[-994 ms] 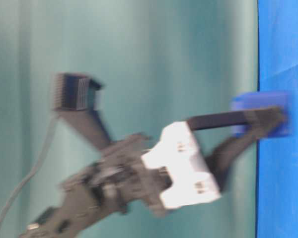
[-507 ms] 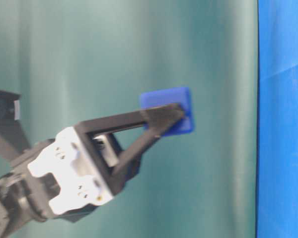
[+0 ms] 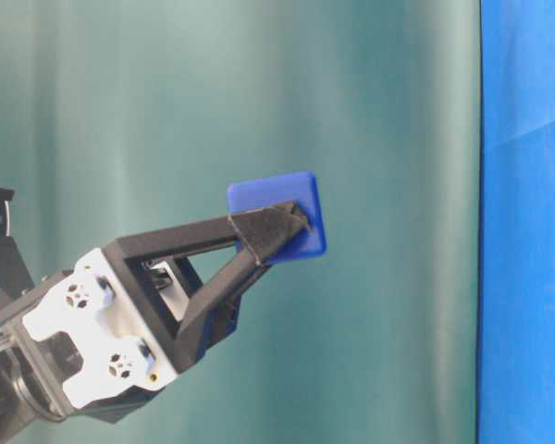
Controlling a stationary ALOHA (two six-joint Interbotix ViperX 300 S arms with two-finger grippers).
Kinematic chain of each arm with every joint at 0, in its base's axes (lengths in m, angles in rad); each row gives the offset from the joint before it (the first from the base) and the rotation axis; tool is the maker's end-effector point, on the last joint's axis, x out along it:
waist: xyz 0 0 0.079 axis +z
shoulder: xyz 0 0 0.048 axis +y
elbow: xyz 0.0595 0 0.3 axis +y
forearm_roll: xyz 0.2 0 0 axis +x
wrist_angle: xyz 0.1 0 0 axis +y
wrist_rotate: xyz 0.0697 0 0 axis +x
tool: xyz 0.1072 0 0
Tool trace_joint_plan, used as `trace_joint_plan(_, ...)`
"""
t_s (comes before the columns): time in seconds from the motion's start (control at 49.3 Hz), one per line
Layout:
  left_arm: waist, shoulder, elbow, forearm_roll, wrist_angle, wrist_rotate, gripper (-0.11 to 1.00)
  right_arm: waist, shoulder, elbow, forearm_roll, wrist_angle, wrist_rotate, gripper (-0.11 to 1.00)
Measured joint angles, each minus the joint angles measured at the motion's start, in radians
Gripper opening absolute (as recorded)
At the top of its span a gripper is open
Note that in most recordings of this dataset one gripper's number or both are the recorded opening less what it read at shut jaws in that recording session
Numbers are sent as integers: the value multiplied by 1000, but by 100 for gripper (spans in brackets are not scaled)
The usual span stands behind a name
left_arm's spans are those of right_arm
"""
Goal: Handover the blue block to the right arm after grasping it with the left arm, then place it in the designated position.
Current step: 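Close the left gripper on the blue cube and lift it, then carry the cube with the left gripper toward the table center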
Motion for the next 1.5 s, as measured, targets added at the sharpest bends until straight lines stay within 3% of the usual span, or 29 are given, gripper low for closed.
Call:
trace_joint_plan(1.157,0,-5,11,0,-12,-2,49,0,0,0,0,-2,0,97)
trace_joint_plan(1.36,0,-55,91,0,-117,-2,49,0,0,0,0,0,0,97)
trace_joint_plan(1.502,0,-121,190,0,-291,-3,49,0,0,-2,0,-2,0,97)
